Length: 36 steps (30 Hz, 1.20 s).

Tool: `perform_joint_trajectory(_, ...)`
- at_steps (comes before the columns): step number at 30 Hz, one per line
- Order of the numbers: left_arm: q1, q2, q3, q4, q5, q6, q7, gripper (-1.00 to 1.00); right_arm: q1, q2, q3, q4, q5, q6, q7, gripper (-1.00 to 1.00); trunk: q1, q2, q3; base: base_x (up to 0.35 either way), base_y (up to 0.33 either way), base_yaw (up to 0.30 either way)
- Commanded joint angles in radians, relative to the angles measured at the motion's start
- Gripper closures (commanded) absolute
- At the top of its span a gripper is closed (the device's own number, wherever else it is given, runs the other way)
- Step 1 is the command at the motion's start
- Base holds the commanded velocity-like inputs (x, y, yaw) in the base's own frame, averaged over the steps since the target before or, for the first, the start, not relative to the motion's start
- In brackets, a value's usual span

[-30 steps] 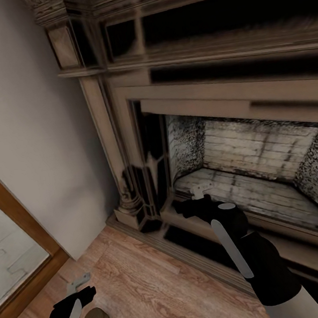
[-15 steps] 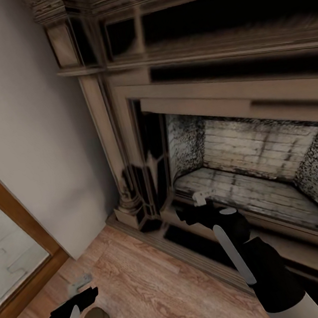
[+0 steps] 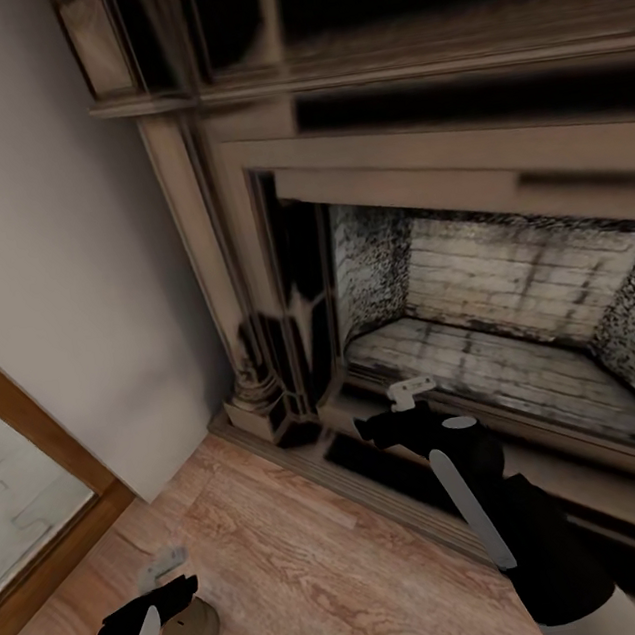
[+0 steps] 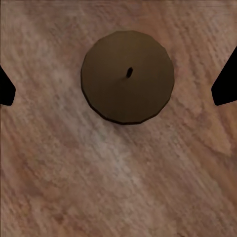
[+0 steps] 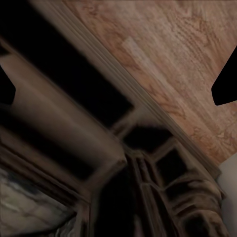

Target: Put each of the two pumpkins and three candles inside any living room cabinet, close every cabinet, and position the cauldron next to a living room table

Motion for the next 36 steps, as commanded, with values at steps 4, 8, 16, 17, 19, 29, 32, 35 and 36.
perform_joint_trajectory(4,-0.021,0.003,-0.001,-0.004,0.008,0.04,0.008,-1.0,-0.001,-0.001,0.0,-0.008,-0.013,0.004,-0.01,-1.0,0.002,-0.001,-0.016,0.0,0.0,0.0)
perform_joint_trajectory(8,-0.064,0.005,-0.001,-0.002,0.006,0.056,0.011,-1.0,-0.001,-0.002,-0.001,-0.01,-0.013,0.004,-0.01,-1.0,0.003,-0.002,-0.032,0.0,0.0,0.0)
perform_joint_trajectory(16,-0.103,0.012,0.0,0.0,0.004,0.089,0.02,-1.0,-0.001,-0.001,-0.001,-0.011,-0.013,0.031,-0.01,-1.0,0.007,-0.004,-0.063,0.0,0.0,0.0)
perform_joint_trajectory(17,-0.104,0.013,0.0,0.001,0.004,0.09,0.02,-1.0,-0.001,-0.001,-0.001,-0.011,-0.013,0.033,-0.01,-1.0,0.007,-0.004,-0.067,0.0,0.0,0.0)
perform_joint_trajectory(19,-0.106,0.016,0.001,0.002,0.004,0.093,0.021,-1.0,-0.001,-0.001,0.0,-0.011,-0.013,0.037,-0.01,-1.0,0.008,-0.005,-0.074,0.0,0.0,0.0)
perform_joint_trajectory(29,-0.108,0.025,0.008,0.009,0.008,0.091,0.069,-1.0,-0.001,-0.001,0.004,-0.012,-0.013,0.042,-0.01,-1.0,0.013,-0.007,-0.113,0.0,0.0,0.0)
perform_joint_trajectory(32,-0.108,0.026,0.008,0.014,0.009,0.091,0.069,-1.0,-0.001,-0.001,0.004,-0.012,-0.013,0.042,-0.01,-1.0,0.014,-0.008,-0.125,0.0,0.0,0.0)
perform_joint_trajectory(35,-0.108,0.026,0.008,0.016,0.01,0.091,0.064,-1.0,-0.001,-0.001,0.003,-0.012,-0.013,0.042,-0.01,-1.0,0.015,-0.009,-0.136,0.0,0.0,0.0)
perform_joint_trajectory(36,-0.109,0.026,0.007,0.016,0.01,0.091,0.062,-1.0,-0.001,-0.001,0.002,-0.012,-0.013,0.042,-0.01,-1.0,0.016,-0.009,-0.14,0.0,0.0,0.0)
